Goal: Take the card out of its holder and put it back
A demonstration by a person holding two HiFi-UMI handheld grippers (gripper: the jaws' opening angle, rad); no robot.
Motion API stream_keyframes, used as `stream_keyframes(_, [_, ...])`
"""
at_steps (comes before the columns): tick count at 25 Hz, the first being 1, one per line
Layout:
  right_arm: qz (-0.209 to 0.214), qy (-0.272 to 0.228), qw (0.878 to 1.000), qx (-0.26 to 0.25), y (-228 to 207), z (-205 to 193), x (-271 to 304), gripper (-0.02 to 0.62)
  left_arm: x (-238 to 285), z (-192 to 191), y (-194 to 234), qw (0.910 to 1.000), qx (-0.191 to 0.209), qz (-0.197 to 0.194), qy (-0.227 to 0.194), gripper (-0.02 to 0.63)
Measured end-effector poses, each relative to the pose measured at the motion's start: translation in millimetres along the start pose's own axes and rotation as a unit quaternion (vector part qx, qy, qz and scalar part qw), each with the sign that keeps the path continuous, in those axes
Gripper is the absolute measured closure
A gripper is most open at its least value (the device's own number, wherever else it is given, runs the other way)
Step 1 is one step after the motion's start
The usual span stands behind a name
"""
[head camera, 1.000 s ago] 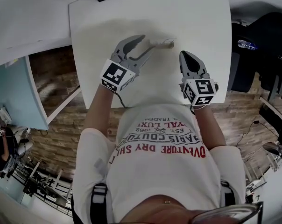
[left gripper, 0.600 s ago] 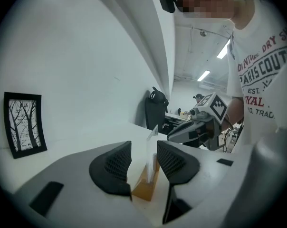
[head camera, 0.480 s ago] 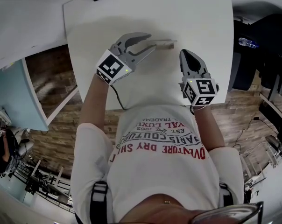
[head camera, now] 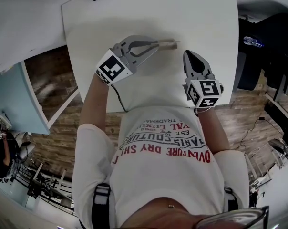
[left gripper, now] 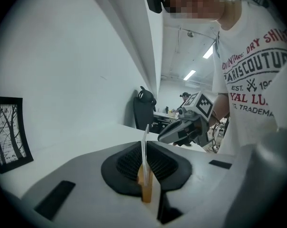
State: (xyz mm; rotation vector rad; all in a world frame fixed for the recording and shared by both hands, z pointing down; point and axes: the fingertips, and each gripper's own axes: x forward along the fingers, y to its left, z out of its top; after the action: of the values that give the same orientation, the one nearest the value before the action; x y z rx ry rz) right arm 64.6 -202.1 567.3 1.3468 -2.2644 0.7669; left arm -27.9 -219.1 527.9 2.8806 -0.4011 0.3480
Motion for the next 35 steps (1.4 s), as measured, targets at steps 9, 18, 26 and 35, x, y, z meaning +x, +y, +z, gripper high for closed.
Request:
stream_keyframes(9, [0.005,0.01,1.0,-0.008,4.1,-3.8,-2.4,0.574,-0.5,1.1,-12.5,0.9983,0.032,-0.05,0.001,0.568])
stream_keyframes(18, [0.006,0.017,1.0,-0.011,8.4,-8.4,-6.9,0.574,-2.8,6.9,-15.3,0.9968,0.05,-0.062,0.002,0.569])
stream_keyframes(26, [0.007,0.007,1.0,-0.014,14.2,-4.9,-16.1,0.575,-9.8,25.7,-21.7,0.9962,0.062,-0.062,-0.005,0.569])
stream_keyframes(35, [0.007,-0.019,1.0,-0.021,20.4,10.9,-32.0,0.574,-26.7,68.7,-23.3,0.9948,0.089,-0.034,-0.037,0.569])
